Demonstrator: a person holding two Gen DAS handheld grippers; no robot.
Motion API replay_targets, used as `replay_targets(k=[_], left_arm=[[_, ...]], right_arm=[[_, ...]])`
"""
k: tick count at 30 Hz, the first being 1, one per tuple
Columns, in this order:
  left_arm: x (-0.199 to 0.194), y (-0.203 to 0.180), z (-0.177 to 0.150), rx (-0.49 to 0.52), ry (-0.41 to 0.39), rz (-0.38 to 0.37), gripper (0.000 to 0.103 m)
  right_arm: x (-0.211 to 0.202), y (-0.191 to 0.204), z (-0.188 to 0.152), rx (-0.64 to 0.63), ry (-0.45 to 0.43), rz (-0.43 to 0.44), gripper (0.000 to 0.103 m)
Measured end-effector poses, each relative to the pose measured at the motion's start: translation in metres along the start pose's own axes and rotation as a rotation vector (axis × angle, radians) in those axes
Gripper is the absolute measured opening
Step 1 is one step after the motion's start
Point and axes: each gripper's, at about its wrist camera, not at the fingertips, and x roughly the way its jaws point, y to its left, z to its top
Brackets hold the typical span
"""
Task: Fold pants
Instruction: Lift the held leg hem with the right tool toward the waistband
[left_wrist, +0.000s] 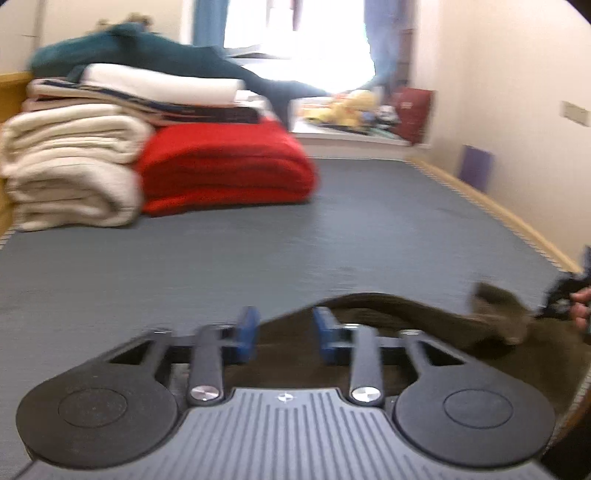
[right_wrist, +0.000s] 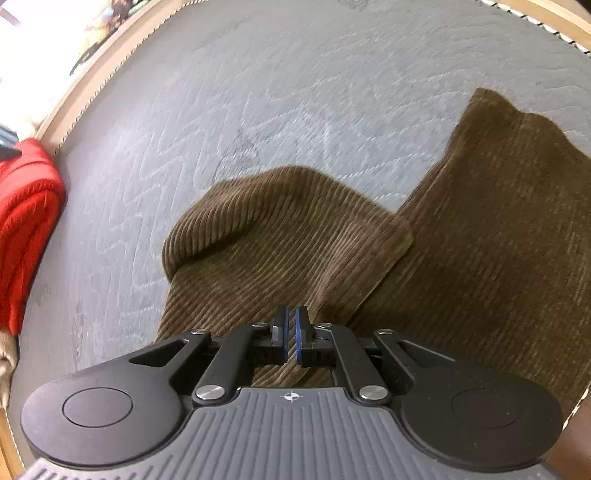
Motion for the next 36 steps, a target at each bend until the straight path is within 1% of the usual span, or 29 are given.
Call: replay_targets(k=[1, 2, 4, 5, 7, 8, 9, 10, 11, 13, 15, 18, 19, 20, 21, 22, 24, 26, 27, 29, 30, 31, 32, 34, 36], left_arm=[[0.007, -0.014, -0.007, 0.018, -0.009, -0.024, 0.012], [0.020, -0.029, -0.017, 0.029, 0.012, -0.037, 0.011], [0.047, -0.047, -0.031, 0.018, 0.118, -0.034, 0.011], [0.058, -0.058, -0.035, 0.024, 0.142, -0.048, 0.011], [0.071, -0.073, -0.037, 0.056, 0.149, -0.080, 0.011], [0.077, -0.078, -0.038, 0.071, 0.151, -0.088, 0.012], [0.083, -0.079, -0.039, 0.080, 0.158, -0.088, 0.012], [0.092, -0.075, -0.038, 0.083, 0.169, -0.084, 0.012], [0.099, -0.076, -0.039, 0.079, 0.181, -0.077, 0.012], [0.113, -0.072, -0.037, 0.057, 0.195, -0.074, 0.012], [0.123, -0.067, -0.035, 0.034, 0.202, -0.079, 0.012], [0.128, -0.057, -0.036, 0.012, 0.210, -0.083, 0.012], [0.124, -0.055, -0.036, 0.009, 0.211, -0.083, 0.012], [0.125, -0.055, -0.036, 0.012, 0.214, -0.082, 0.012], [0.126, -0.055, -0.036, 0.019, 0.217, -0.080, 0.013], [0.125, -0.055, -0.036, 0.027, 0.215, -0.079, 0.013], [0.125, -0.056, -0.037, 0.060, 0.204, -0.061, 0.013], [0.126, -0.054, -0.039, 0.093, 0.195, -0.043, 0.013], [0.128, -0.053, -0.040, 0.101, 0.197, -0.037, 0.013], [0.132, -0.048, -0.043, 0.107, 0.206, -0.028, 0.013], [0.134, -0.046, -0.044, 0.107, 0.209, -0.025, 0.013], [0.135, -0.044, -0.045, 0.109, 0.208, -0.021, 0.013], [0.136, -0.042, -0.046, 0.113, 0.208, -0.020, 0.013], [0.138, -0.038, -0.049, 0.121, 0.210, -0.020, 0.013], [0.139, -0.036, -0.051, 0.122, 0.210, -0.024, 0.013]], right_arm=[[-0.002, -0.004, 0.001, 0.012, -0.010, -0.001, 0.003], [-0.006, -0.010, 0.003, 0.034, -0.025, 0.000, 0.003], [-0.014, -0.024, 0.008, 0.085, -0.072, 0.000, 0.003], [-0.017, -0.030, 0.010, 0.102, -0.086, 0.000, 0.003], [-0.018, -0.041, 0.014, 0.131, -0.093, 0.014, 0.004], [-0.016, -0.046, 0.016, 0.138, -0.082, 0.031, 0.006], [-0.012, -0.048, 0.018, 0.136, -0.060, 0.051, 0.015], [-0.008, -0.048, 0.019, 0.130, -0.035, 0.066, 0.028], [-0.002, -0.047, 0.018, 0.122, -0.006, 0.077, 0.039], [0.007, -0.044, 0.018, 0.106, 0.032, 0.082, 0.045], [0.020, -0.039, 0.018, 0.075, 0.063, 0.055, 0.047], [0.041, -0.036, 0.020, 0.049, 0.111, -0.010, 0.048], [0.046, -0.036, 0.021, 0.051, 0.118, -0.015, 0.048], [0.051, -0.036, 0.023, 0.056, 0.121, -0.012, 0.040], [0.053, -0.035, 0.025, 0.058, 0.109, -0.010, 0.031], [0.052, -0.033, 0.028, 0.060, 0.084, -0.018, 0.019], [0.047, -0.030, 0.035, 0.075, 0.042, -0.038, 0.009], [0.034, -0.024, 0.042, 0.074, -0.015, -0.032, 0.007], [0.024, -0.022, 0.046, 0.094, -0.049, -0.016, 0.007], [0.001, -0.024, 0.053, 0.197, -0.115, 0.031, 0.006], [-0.016, -0.025, 0.056, 0.260, -0.167, 0.063, 0.006], [-0.031, -0.022, 0.058, 0.294, -0.221, 0.082, 0.006], [-0.052, -0.016, 0.061, 0.321, -0.302, 0.104, 0.006], [-0.088, 0.004, 0.068, 0.350, -0.474, 0.144, 0.006], [-0.102, 0.029, 0.080, 0.350, -0.592, 0.194, 0.008]])
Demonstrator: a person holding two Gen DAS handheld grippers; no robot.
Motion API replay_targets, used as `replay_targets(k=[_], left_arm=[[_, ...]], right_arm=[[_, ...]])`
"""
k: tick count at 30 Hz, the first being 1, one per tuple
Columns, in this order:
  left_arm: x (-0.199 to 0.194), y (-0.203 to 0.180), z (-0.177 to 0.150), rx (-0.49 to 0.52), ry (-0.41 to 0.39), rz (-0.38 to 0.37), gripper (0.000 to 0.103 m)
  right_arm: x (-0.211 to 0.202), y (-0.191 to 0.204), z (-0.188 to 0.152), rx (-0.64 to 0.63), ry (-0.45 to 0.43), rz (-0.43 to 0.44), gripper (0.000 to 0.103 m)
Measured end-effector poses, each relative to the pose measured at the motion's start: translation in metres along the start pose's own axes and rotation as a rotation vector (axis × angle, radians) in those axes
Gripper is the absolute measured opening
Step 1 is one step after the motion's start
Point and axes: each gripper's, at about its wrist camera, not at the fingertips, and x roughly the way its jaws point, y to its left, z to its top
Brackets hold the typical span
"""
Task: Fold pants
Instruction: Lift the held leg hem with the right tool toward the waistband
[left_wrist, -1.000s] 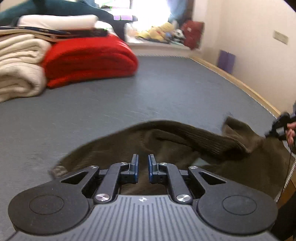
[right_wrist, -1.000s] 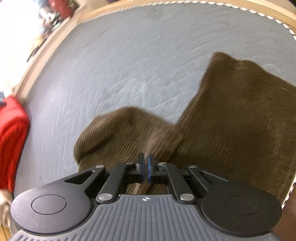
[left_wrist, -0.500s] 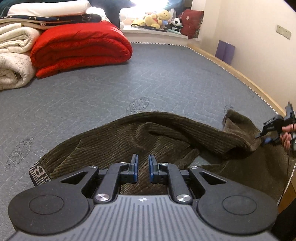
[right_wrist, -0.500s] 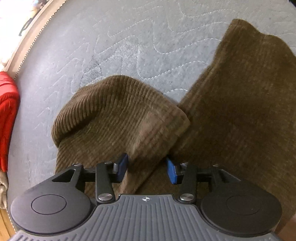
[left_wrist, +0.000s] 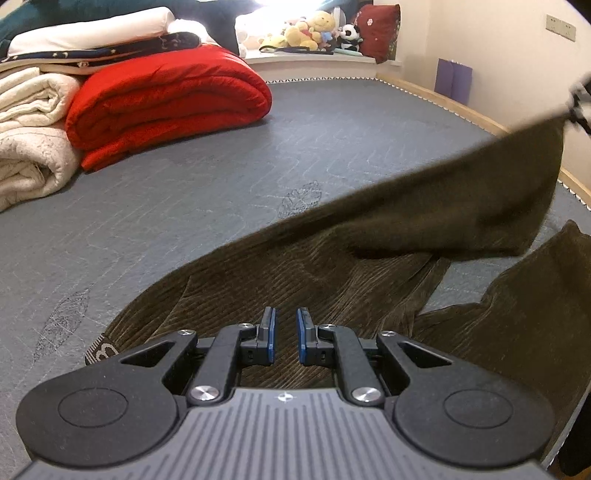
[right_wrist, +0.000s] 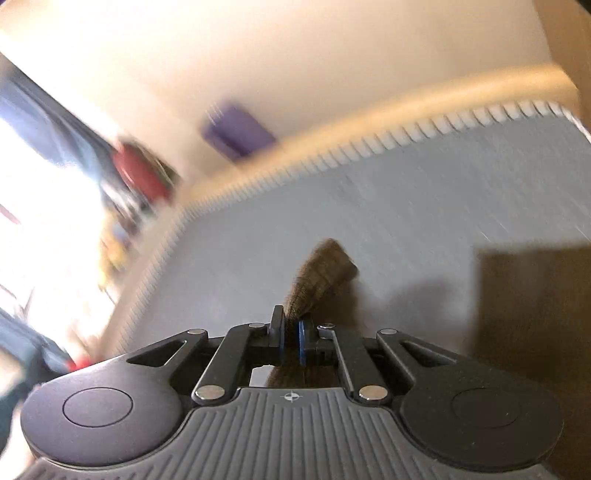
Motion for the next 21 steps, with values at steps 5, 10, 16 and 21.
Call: replay_targets(k=[5, 10, 16, 21], left_arm=[[-0.001, -0.004, -0.004, 0.017, -0.011, -0.016, 0.013], [0.002, -0.022, -0.007, 0.055, -0.025, -0.079, 0.013], [0.026, -0.057, -0.008, 0.075, -0.035, -0.207, 0.017], [0.068, -0.102, 0.008, 0.063, -0.023, -0.246, 0.032]], right_arm=[[0.054, 0.029, -0.019, -0.088, -0.069, 0.146, 0.045], [0.089, -0.019, -0.040, -0.117, 0.050, -0.034, 0.045], [0.129, -0.089, -0.050, -0.136, 0.182, -0.262, 0.045], [0.144, -0.133, -0.054, -0.030, 0.273, -0.275, 0.043]])
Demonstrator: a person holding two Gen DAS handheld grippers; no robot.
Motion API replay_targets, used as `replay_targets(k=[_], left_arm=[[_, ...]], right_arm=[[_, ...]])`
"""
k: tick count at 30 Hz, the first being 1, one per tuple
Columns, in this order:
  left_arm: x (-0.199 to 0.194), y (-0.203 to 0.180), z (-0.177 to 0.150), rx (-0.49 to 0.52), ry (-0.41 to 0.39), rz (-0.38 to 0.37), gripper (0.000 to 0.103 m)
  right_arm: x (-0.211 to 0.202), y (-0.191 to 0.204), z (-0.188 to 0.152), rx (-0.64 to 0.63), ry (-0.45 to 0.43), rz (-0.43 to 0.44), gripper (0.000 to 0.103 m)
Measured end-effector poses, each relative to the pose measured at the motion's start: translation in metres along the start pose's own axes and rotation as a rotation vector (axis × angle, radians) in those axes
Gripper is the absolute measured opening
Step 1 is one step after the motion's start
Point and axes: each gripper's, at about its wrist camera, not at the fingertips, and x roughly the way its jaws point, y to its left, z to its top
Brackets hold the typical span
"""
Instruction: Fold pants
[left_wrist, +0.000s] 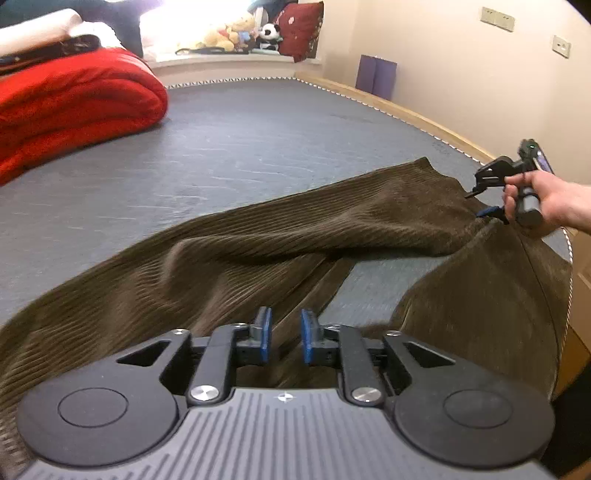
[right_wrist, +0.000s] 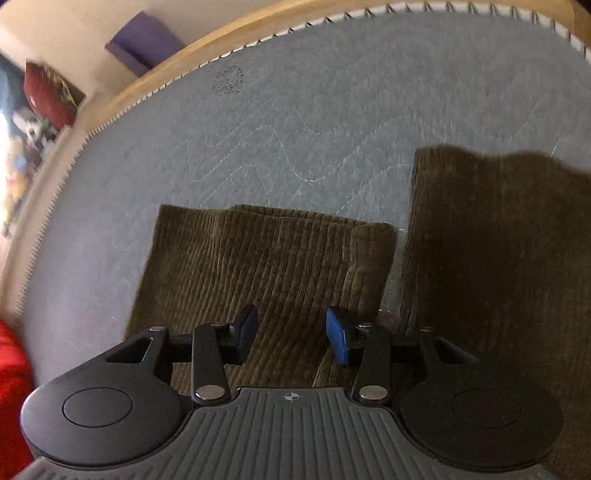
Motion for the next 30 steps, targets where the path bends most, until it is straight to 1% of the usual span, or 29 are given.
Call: replay_targets(k=[1, 2, 3, 4, 7, 9, 10, 12, 13, 14, 15, 16, 17, 19, 20, 21, 22, 24, 26, 27, 28, 29, 30], left_arm=[[0.011, -0.006, 0.004, -0.007, 0.011, -0.006, 0.040], [0.023, -0.013, 0.007, -0.005, 0.023, -0.008, 0.053], [0.033, -0.020, 0.010, 0.007, 0.029, 0.005, 0.055], [0.043, -0.027, 0.013, 0.026, 0.037, 0.020, 0.055], [0.071, -0.041, 0.019, 0.074, 0.092, 0.043, 0.055], [0.084, -0.043, 0.019, 0.102, 0.128, 0.074, 0.055], [0.089, -0.043, 0.019, 0.111, 0.144, 0.088, 0.055], [0.095, -0.039, 0.018, 0.114, 0.175, 0.110, 0.055], [0.099, -0.037, 0.017, 0.109, 0.192, 0.122, 0.054], [0.103, -0.035, 0.016, 0.106, 0.209, 0.128, 0.049], [0.106, -0.034, 0.013, 0.105, 0.225, 0.134, 0.042], [0.108, -0.033, 0.011, 0.107, 0.236, 0.142, 0.039], [0.109, -0.032, 0.009, 0.115, 0.237, 0.150, 0.035], [0.109, -0.033, 0.007, 0.143, 0.227, 0.168, 0.029], [0.108, -0.034, 0.007, 0.152, 0.225, 0.176, 0.025], [0.107, -0.034, 0.007, 0.158, 0.223, 0.183, 0.023], [0.107, -0.034, 0.008, 0.157, 0.223, 0.185, 0.023], [0.105, -0.034, 0.008, 0.158, 0.225, 0.189, 0.019], [0.104, -0.035, 0.009, 0.169, 0.227, 0.194, 0.015], [0.103, -0.036, 0.010, 0.173, 0.227, 0.195, 0.012], [0.102, -0.036, 0.011, 0.177, 0.224, 0.194, 0.011], [0.099, -0.037, 0.013, 0.180, 0.219, 0.194, 0.011], [0.094, -0.036, 0.015, 0.182, 0.206, 0.196, 0.010]], right_arm=[[0.000, -0.001, 0.002, -0.010, -0.002, 0.009, 0.043], [0.000, -0.001, 0.005, -0.026, -0.013, 0.007, 0.042], [0.000, -0.001, 0.008, -0.041, -0.034, -0.008, 0.039], [-0.003, -0.003, 0.010, -0.042, -0.058, -0.033, 0.035], [-0.005, -0.013, 0.015, 0.003, -0.073, -0.031, 0.032], [-0.003, -0.014, 0.017, -0.008, -0.073, -0.030, 0.030], [-0.001, -0.013, 0.022, -0.018, -0.081, -0.043, 0.030], [-0.010, -0.010, 0.023, -0.020, -0.110, -0.092, 0.035], [-0.014, -0.008, 0.023, -0.019, -0.134, -0.144, 0.042], [-0.017, -0.008, 0.022, -0.017, -0.155, -0.162, 0.044], [-0.017, -0.008, 0.023, -0.025, -0.161, -0.145, 0.044], [-0.009, -0.007, 0.024, -0.048, -0.128, -0.124, 0.046], [-0.002, -0.007, 0.023, -0.063, -0.100, -0.119, 0.052], [0.009, -0.008, 0.023, -0.109, -0.103, -0.123, 0.053], [0.010, -0.006, 0.021, -0.132, -0.116, -0.129, 0.049], [0.011, -0.001, 0.020, -0.157, -0.130, -0.146, 0.040], [0.013, 0.002, 0.019, -0.176, -0.139, -0.157, 0.035], [0.015, 0.004, 0.015, -0.203, -0.151, -0.169, 0.032], [0.018, 0.008, 0.011, -0.248, -0.168, -0.184, 0.023], [0.020, 0.008, 0.010, -0.265, -0.174, -0.180, 0.021], [0.020, 0.009, 0.010, -0.275, -0.178, -0.175, 0.019], [0.022, 0.010, 0.013, -0.269, -0.179, -0.169, 0.018], [0.022, 0.010, 0.020, -0.235, -0.176, -0.146, 0.018]])
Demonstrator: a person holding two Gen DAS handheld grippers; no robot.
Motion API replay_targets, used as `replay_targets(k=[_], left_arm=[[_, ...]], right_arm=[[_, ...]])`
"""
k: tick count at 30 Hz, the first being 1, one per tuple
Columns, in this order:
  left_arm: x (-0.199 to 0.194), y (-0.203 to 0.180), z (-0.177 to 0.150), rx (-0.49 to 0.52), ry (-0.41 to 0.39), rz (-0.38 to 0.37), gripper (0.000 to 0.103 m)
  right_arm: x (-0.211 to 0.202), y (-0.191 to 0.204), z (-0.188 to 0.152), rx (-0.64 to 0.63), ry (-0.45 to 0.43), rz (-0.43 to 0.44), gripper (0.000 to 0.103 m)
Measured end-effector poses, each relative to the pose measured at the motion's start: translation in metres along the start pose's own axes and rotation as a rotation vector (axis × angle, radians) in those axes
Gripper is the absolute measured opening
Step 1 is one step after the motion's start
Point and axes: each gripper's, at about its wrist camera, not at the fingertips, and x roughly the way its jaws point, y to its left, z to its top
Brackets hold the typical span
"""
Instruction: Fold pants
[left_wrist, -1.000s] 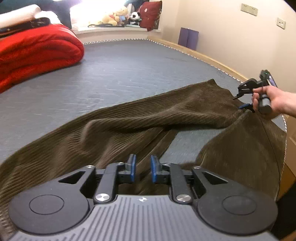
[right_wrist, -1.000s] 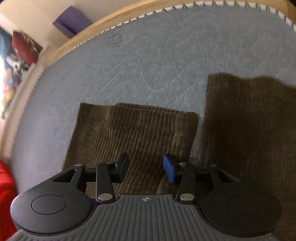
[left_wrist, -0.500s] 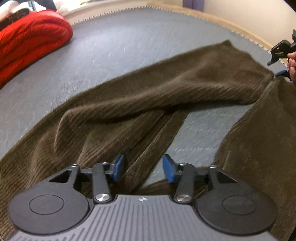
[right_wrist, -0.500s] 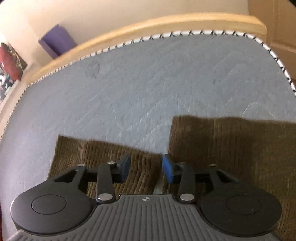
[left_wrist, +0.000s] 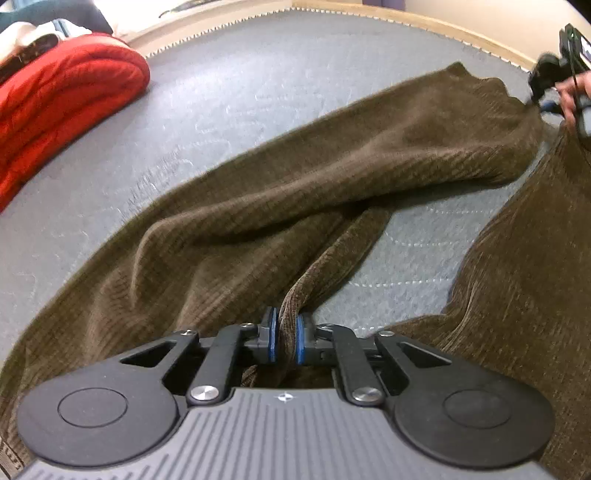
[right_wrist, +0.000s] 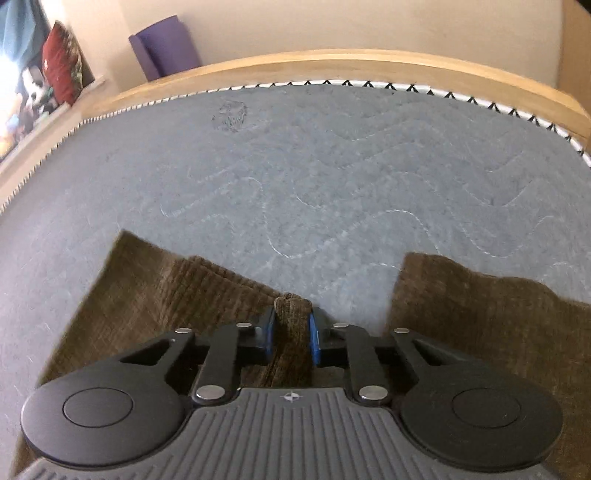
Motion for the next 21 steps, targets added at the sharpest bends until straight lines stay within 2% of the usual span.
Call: replay_targets(k=[2, 5, 7, 9, 11, 12, 14, 16, 17, 21], left_arm=[[-0.014, 0.006, 0.000, 0.005, -0.050, -0.014, 0.009], [-0.034, 0.017, -0.006, 0.055, -0.096, -0.069, 0.008], [-0.035, 0.023, -0.011, 0.118, -0.034, -0.119, 0.008], [-0.033, 0.028, -0.016, 0.167, 0.045, -0.157, 0.008], [-0.035, 0.035, -0.018, 0.168, 0.096, -0.236, 0.009], [-0.038, 0.038, -0.017, 0.166, 0.105, -0.258, 0.010], [-0.046, 0.043, -0.019, 0.158, 0.109, -0.290, 0.011], [-0.059, 0.052, -0.020, 0.123, 0.083, -0.307, 0.012], [-0.067, 0.058, -0.020, 0.102, 0.065, -0.313, 0.016], [-0.112, 0.088, -0.031, -0.009, -0.041, -0.323, 0.021]], right_arm=[[-0.009, -0.002, 0.018, 0.085, -0.050, 0.093, 0.018], [-0.032, 0.007, 0.044, 0.041, -0.203, 0.179, 0.018], [-0.030, 0.003, 0.047, 0.026, -0.194, 0.121, 0.018], [-0.009, -0.008, 0.038, 0.033, -0.090, 0.011, 0.018], [0.011, -0.023, 0.025, 0.047, 0.020, -0.080, 0.019], [0.013, -0.027, 0.022, 0.038, 0.006, -0.069, 0.019], [0.008, -0.014, 0.023, -0.061, -0.011, -0.096, 0.019], [0.002, -0.011, 0.025, -0.048, -0.020, -0.103, 0.021], [-0.001, -0.012, 0.025, -0.041, -0.019, -0.111, 0.023], [-0.025, -0.015, 0.029, -0.009, -0.040, -0.114, 0.027]])
